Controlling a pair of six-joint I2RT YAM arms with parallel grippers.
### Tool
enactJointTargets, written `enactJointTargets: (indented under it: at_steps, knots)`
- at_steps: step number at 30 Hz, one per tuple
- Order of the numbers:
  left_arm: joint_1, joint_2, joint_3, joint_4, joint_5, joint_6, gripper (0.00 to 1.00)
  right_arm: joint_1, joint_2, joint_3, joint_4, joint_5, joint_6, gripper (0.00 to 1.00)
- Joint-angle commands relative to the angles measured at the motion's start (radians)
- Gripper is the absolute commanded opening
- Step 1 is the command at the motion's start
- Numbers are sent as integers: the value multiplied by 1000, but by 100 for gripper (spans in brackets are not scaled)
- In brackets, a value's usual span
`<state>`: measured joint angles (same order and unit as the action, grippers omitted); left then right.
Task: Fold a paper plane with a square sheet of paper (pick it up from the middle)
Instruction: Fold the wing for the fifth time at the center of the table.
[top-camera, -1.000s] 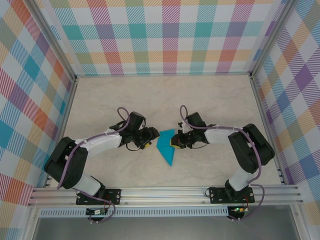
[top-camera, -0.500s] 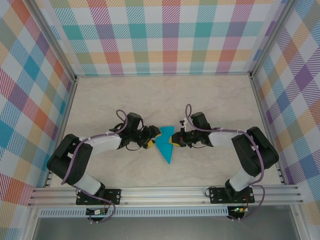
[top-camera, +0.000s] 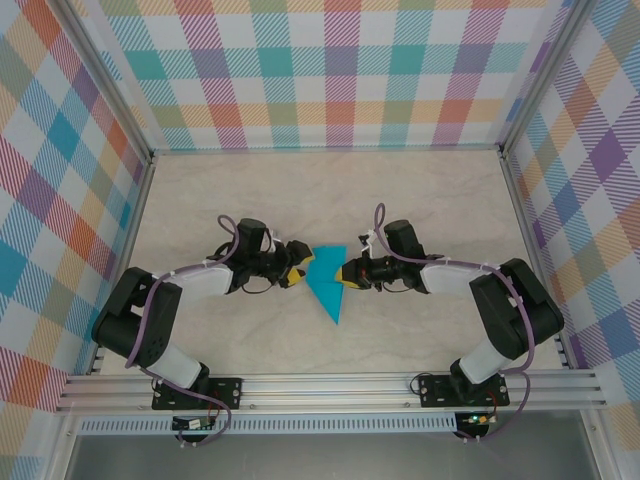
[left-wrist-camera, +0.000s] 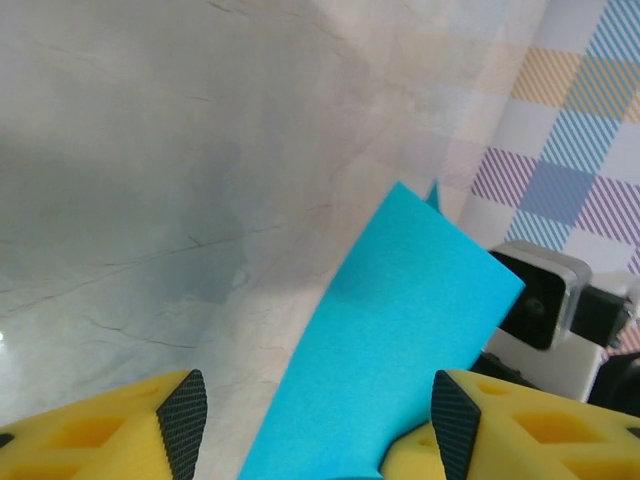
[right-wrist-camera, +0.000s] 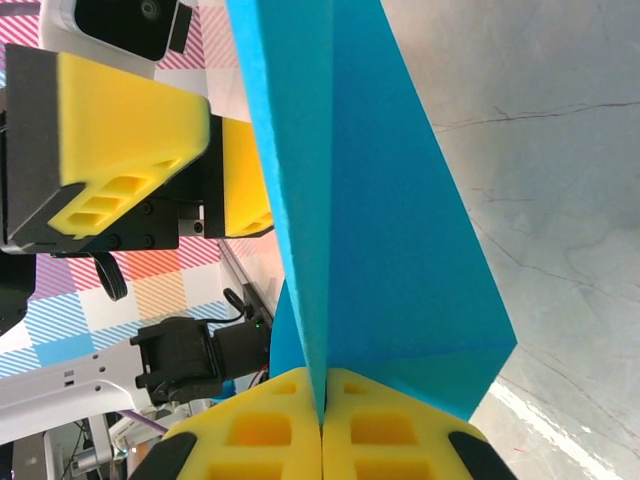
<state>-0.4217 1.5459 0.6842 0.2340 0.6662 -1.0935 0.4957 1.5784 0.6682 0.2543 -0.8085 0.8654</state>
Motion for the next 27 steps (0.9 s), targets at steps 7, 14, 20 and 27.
enactJointTargets:
  at_steps: [7,14,20,27]
  knots:
    - [12,51,-15,179,136,1,55,-8,-24,6,58,-85,13,6]
    - [28,23,-9,100,142,61,63,-9,-54,9,24,-88,-6,5]
    - [59,2,-48,109,145,56,70,-13,-78,7,17,-85,-7,5]
    - [58,4,-31,210,247,52,61,-13,-72,19,29,-106,-2,5]
